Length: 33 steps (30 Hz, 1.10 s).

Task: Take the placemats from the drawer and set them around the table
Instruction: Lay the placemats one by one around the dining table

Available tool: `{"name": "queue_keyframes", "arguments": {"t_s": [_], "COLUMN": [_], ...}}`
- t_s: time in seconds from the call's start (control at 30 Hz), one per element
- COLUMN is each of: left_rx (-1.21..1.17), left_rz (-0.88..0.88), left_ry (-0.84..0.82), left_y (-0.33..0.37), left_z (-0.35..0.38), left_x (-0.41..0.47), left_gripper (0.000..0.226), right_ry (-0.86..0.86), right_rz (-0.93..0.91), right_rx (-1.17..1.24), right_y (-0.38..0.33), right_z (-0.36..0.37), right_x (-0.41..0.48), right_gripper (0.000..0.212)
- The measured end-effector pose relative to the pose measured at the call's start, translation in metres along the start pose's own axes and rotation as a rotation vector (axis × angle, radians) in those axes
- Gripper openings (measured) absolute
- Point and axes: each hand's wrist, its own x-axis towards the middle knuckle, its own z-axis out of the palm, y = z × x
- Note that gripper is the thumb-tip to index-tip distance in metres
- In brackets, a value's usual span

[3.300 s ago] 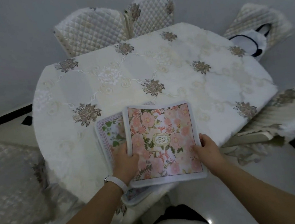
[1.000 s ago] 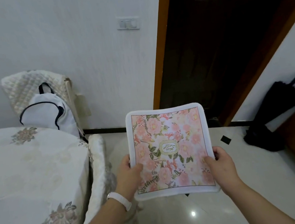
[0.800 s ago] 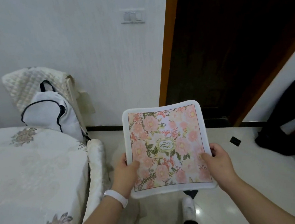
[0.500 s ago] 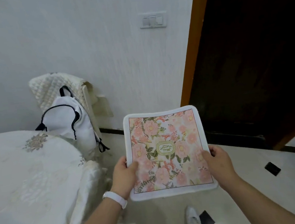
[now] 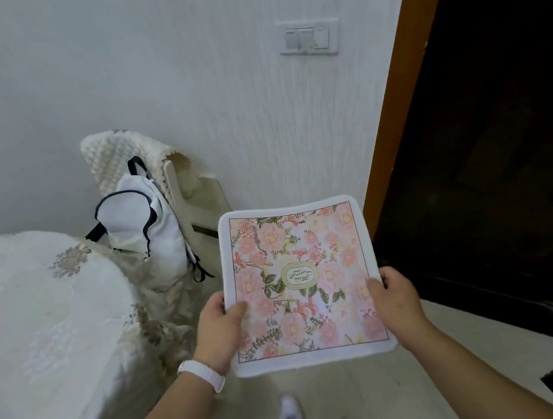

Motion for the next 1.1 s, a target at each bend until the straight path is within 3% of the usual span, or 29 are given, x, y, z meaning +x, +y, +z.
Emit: {"name": "queue_keyframes", "arguments": {"t_s": [0.5, 0.83, 1.1], "left_rx": [-0.122, -0.237, -0.323], "left_rz": [-0.053, -0.065, -0.116], "left_ry": [0.048, 0.14, 0.311], "left_y": [0.024, 0.059, 0.056], "left_z": [0.018, -0.07, -0.134], "left_x": [0.132, 0.253, 0.307], "left_gripper": [0.009, 0.016, 0.017], "right_ry": [-0.05, -0.178, -0.345], "right_rz": [-0.009, -0.137, -0.245], "right_rx": [-0.056, -0.155, -0.197], "right_y": [-0.068, -0.188, -0.252], "right_z": [0.048, 0.167, 0.264], "right_x": [0.114, 0.212, 0.261], "right_gripper": [0.011, 0.014, 0.014]}}
